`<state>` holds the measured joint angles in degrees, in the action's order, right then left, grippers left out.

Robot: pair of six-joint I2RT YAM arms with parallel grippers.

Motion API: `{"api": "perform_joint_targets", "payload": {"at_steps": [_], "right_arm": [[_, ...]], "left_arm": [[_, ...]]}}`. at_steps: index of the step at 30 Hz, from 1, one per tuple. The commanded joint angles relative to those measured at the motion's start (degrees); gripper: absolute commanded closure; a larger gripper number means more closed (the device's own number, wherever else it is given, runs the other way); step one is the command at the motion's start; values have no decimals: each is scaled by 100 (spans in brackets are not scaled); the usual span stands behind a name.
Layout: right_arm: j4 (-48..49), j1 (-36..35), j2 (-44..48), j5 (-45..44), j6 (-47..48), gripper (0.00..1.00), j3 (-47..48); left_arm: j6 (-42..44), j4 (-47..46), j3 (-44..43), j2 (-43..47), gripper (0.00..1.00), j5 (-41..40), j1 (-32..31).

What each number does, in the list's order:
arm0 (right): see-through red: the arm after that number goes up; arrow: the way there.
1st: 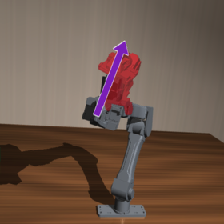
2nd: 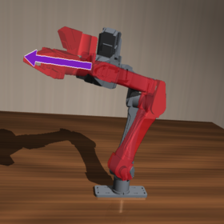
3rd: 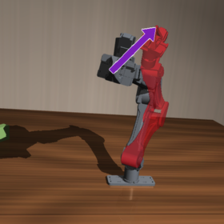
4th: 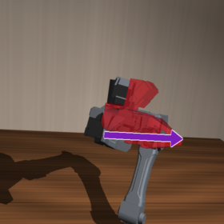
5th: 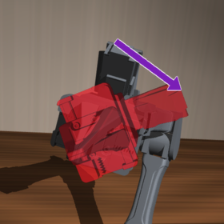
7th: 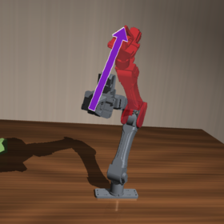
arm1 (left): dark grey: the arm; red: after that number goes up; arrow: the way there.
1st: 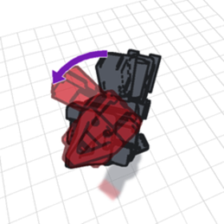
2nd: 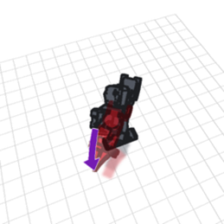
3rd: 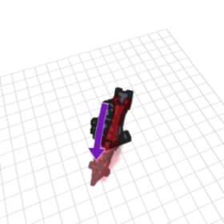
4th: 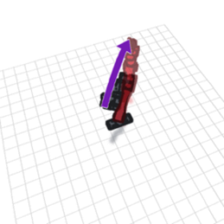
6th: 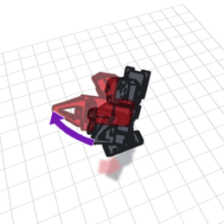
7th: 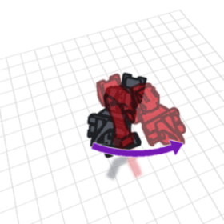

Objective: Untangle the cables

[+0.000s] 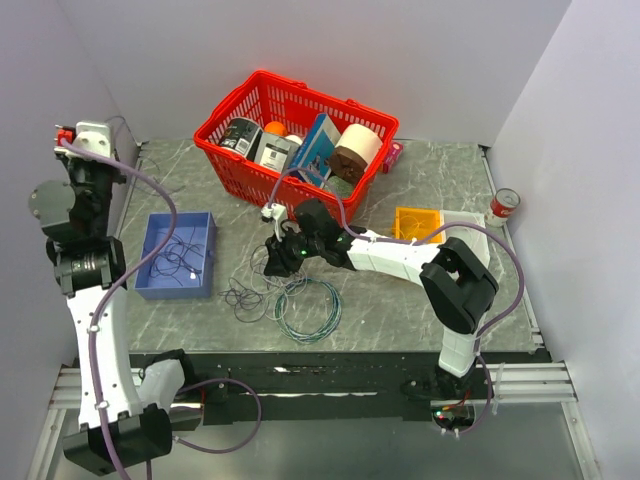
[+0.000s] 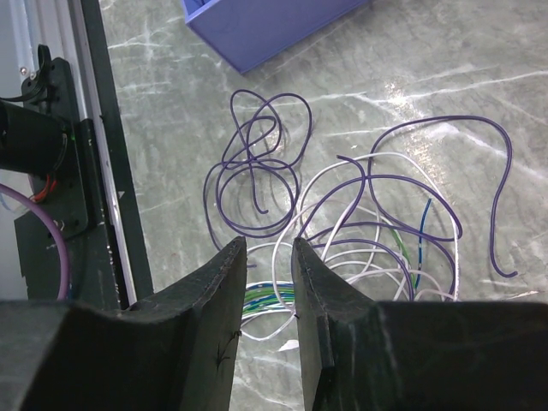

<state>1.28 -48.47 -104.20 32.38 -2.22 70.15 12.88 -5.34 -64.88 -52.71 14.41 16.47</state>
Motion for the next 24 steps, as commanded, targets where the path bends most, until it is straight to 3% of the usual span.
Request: {"api": "perform_joint_targets", "payload": {"at_steps": [1,5,11,19,24], "right_arm": [[171,13,313,-30,72,64,-1],[162,13,348,-48,90,63,-45],[118,13,401,-74,108,62,-80],[127,21,532,-144,99,62,-186],[22,4,585,-276,169,62,-212]], "left_arm": [[-24,191,-315,76,99,-228,58],[91,849,-113,173,99,-501,120],[-242,1536,159,226,99,44,120],[267,844,1372,95,99,-308,120],[286,806,1803,6,99,702,111]]}}
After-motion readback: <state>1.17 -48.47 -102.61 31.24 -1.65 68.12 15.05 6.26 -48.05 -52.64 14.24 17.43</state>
